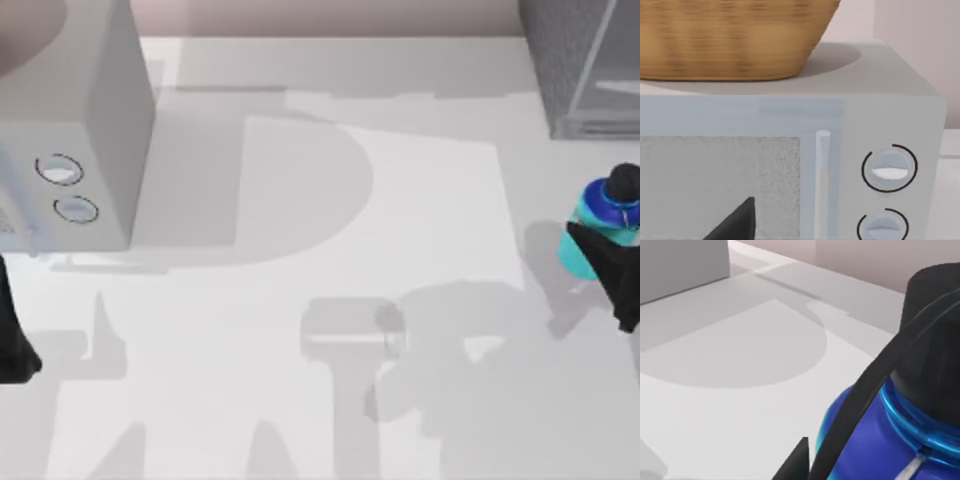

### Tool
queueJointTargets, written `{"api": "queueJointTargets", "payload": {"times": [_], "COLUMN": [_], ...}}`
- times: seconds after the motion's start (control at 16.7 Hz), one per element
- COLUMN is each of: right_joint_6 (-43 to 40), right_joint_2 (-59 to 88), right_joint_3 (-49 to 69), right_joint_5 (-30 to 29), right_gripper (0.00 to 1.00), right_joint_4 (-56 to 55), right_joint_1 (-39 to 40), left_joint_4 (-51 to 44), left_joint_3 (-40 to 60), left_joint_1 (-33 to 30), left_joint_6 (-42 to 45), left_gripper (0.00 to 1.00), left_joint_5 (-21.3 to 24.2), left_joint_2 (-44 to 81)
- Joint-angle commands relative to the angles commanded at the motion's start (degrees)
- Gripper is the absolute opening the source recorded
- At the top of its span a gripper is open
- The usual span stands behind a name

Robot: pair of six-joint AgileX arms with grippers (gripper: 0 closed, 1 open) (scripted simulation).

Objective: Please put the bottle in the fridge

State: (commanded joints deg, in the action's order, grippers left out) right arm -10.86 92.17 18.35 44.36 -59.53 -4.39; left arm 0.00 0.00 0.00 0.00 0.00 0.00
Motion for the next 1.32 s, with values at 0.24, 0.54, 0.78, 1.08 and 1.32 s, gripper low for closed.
{"api": "queueJointTargets", "payload": {"times": [0.24, 0.54, 0.78, 1.08, 1.32], "right_joint_6": [1.92, 5.13, 7.67, 10.02, 10.84], "right_joint_2": [-16.28, -42.74, -64.27, -84.90, -91.93], "right_joint_3": [-3.05, -8.31, -12.64, -16.81, -18.30], "right_joint_5": [-7.13, -19.92, -30.60, -40.71, -44.24], "right_gripper": [0.01, 0.01, 0.01, 0.01, 0.01], "right_joint_4": [9.85, 26.50, 40.40, 54.19, 59.33], "right_joint_1": [0.89, 1.57, 2.23, 3.53, 4.35], "left_joint_4": [0.00, 0.00, 0.00, 0.00, 0.00], "left_joint_3": [0.00, 0.00, 0.00, 0.00, 0.00], "left_joint_1": [0.00, 0.00, 0.00, 0.00, 0.00], "left_joint_6": [0.00, 0.00, 0.00, 0.00, 0.00], "left_gripper": [1.00, 1.00, 1.00, 1.00, 1.00], "left_joint_5": [0.00, 0.00, 0.00, 0.00, 0.00], "left_joint_2": [0.00, 0.00, 0.00, 0.00, 0.00]}}
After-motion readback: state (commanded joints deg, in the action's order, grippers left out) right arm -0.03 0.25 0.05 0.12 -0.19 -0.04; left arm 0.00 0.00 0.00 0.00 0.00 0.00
